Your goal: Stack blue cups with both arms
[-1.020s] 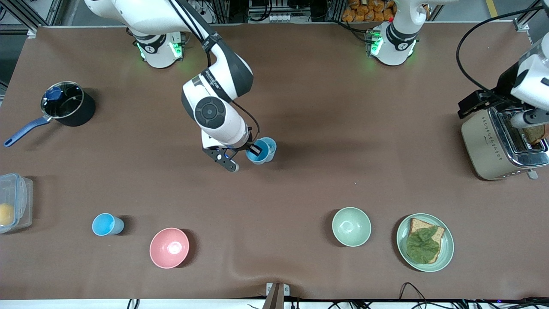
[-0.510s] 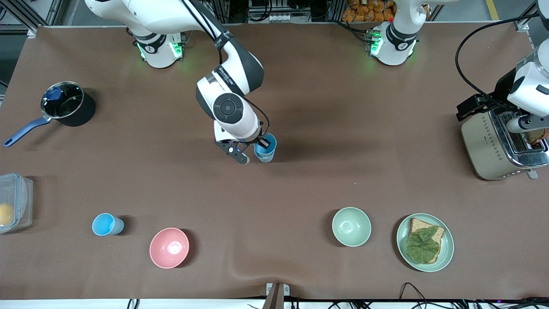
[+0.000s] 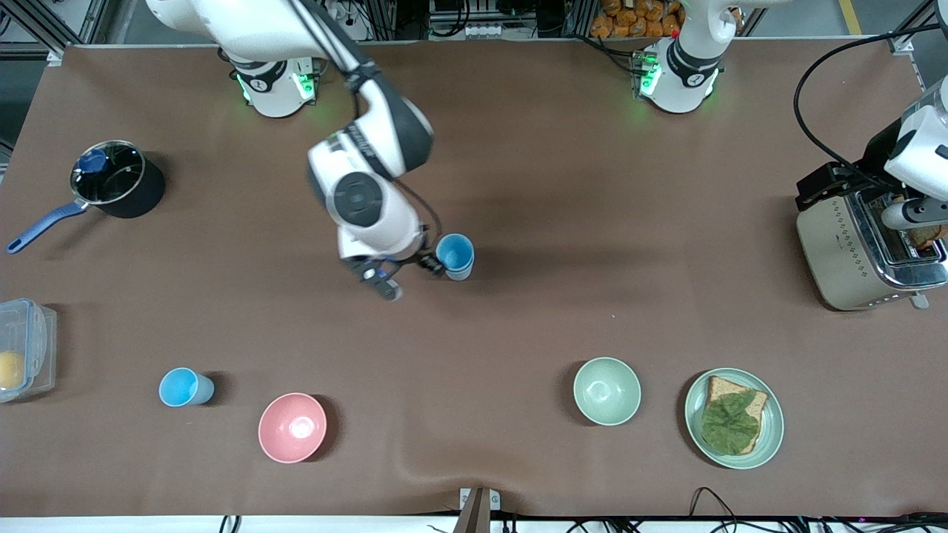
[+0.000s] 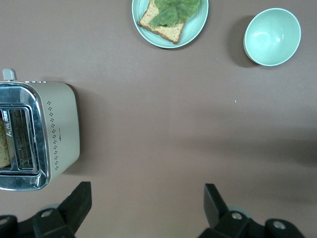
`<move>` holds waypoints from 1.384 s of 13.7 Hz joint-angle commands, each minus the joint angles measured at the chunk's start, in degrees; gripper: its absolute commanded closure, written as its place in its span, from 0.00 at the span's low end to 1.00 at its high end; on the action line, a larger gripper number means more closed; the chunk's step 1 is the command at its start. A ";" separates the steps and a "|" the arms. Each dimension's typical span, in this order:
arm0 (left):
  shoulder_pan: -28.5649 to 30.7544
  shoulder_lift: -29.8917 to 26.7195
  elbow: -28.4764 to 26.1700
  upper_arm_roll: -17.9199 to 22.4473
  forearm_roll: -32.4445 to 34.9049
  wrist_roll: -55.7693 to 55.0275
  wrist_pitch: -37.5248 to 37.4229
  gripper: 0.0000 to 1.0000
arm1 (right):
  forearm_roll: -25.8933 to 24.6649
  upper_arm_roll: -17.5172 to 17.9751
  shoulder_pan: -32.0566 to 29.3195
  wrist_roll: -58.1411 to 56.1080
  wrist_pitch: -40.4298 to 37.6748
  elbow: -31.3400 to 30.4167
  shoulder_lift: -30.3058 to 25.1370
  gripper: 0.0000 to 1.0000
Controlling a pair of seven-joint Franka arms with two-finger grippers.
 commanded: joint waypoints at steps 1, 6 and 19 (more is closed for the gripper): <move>0.52 -1.08 -0.20 -0.01 -1.57 1.67 -0.71 0.00 | -1.26 -0.10 -8.03 -13.71 -4.46 -1.48 -3.60 0.00; 0.17 -2.75 0.07 -0.80 -1.58 2.20 -2.03 0.00 | -3.63 -0.10 -20.26 -36.22 -5.00 -11.64 -12.19 0.00; 1.05 -3.90 0.15 -1.42 -2.54 4.84 -3.88 0.00 | -4.16 -0.19 -33.46 -66.93 -13.95 -16.09 -28.66 0.00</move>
